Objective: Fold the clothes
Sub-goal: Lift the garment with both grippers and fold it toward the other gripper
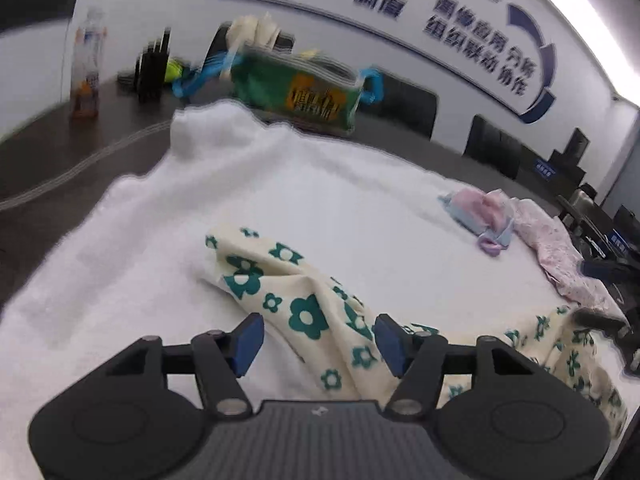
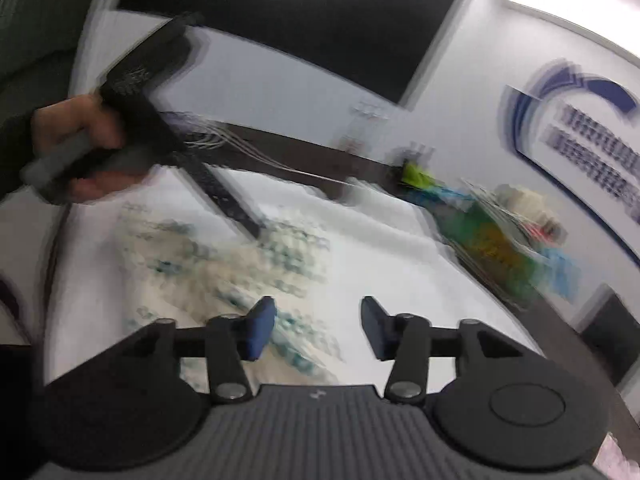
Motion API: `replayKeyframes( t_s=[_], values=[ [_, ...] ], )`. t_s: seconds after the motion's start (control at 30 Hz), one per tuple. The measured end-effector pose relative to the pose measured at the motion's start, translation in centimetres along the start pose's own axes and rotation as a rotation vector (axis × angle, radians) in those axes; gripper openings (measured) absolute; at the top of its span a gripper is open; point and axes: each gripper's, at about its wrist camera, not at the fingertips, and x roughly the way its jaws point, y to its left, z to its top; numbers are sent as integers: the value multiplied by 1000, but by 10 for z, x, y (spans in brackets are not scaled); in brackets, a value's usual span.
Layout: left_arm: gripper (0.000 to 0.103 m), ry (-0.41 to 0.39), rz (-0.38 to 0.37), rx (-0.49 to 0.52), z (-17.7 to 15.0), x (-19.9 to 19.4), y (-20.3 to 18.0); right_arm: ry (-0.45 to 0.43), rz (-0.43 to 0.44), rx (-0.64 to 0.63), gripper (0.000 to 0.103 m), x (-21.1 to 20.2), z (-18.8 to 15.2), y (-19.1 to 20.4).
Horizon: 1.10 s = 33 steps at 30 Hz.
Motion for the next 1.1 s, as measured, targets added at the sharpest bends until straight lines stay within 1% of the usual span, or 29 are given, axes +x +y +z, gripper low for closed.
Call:
replayKeyframes(
  t_s=[0.03, 0.07, 0.1, 0.13, 0.17, 0.2, 0.23, 0.27, 0.3, 0.33, 0.37, 0.4, 0.43, 0.47, 0.53, 0.57, 0.63, 0.7, 0.73, 0.77, 0.83, 0.87, 0.9, 0.93, 0.97, 1.0, 1.03, 1.07, 1.1],
  values=[
    [59, 27, -12, -10, 0, 7, 1, 47, -34, 41, 49, -5, -10, -24],
    [57, 52, -22, -20, 1, 14, 2, 96, -41, 81, 50, -11, -23, -46],
    [51, 64, -25, -25, -1, 19, 3, 145, -21, 114, 50, -16, -36, -64],
    [44, 65, -19, -26, -2, 21, 3, 189, -2, 140, 51, -20, -49, -79],
    [28, 65, -11, -25, -3, 23, 3, 223, 9, 159, 52, -21, -62, -88],
    [20, 62, 3, -15, -4, 24, 1, 252, 13, 182, 52, -19, -75, -96],
    [18, 55, 16, -6, -6, 23, 0, 278, 22, 212, 52, -16, -86, -103],
    [10, 53, 16, 3, -6, 24, 0, 298, 38, 252, 52, -10, -96, -110],
    [7, 49, 16, 12, -6, 23, -1, 313, 58, 286, 52, -4, -106, -116],
    [6, 39, 25, 21, -7, 21, -2, 321, 86, 314, 49, 4, -113, -120],
    [5, 23, 34, 26, -7, 17, -4, 335, 122, 343, 32, 11, -120, -123],
    [5, 8, 38, 28, -8, 13, -5, 345, 141, 343, 21, 15, -124, -121],
    [4, -10, 39, 28, -8, 8, -5, 341, 132, 304, 3, 15, -124, -114],
    [4, -30, 37, 22, -9, 2, -5, 323, 103, 251, 3, 12, -120, -105],
    [4, -66, 30, -3, -14, -10, -3, 234, -9, 160, 3, -10, -103, -86],
    [4, -85, 28, -18, -18, -15, -2, 190, -97, 104, 3, -26, -96, -73],
    [4, -116, 32, -43, -27, -23, 1, 133, -296, -42, 3, -56, -91, -37],
    [4, -129, 37, -73, -38, -25, 5, 104, -474, -200, 3, -80, -99, 12],
    [4, -130, 39, -89, -42, -24, 7, 104, -530, -255, 3, -88, -106, 33],
    [5, -125, 36, -106, -45, -22, 9, 125, -540, -275, 3, -91, -116, 52],
    [10, -112, 38, -121, -49, -17, 12, 196, -564, -335, 3, -88, -138, 82],
    [18, -114, 52, -119, -50, -17, 12, 228, -574, -353, 4, -87, -149, 92],
    [24, -119, 63, -111, -51, -21, 12, 246, -567, -327, 5, -90, -155, 95],
    [26, -127, 74, -102, -52, -25, 11, 251, -547, -278, 7, -96, -155, 94],
    [31, -148, 80, -78, -53, -36, 9, 249, -520, -221, 17, -105, -152, 92],
    [40, -169, 84, -52, -54, -46, 6, 226, -476, -152, 27, -119, -146, 87],
    [46, -187, 72, -14, -54, -55, 1, 190, -424, -83, 45, -136, -140, 80],
    [60, -202, 58, 26, -54, -64, -4, 153, -371, -13, 51, -152, -133, 73],
    [66, -203, 28, 91, -53, -68, -12, 112, -324, 47, 52, -166, -127, 66]
  ],
)
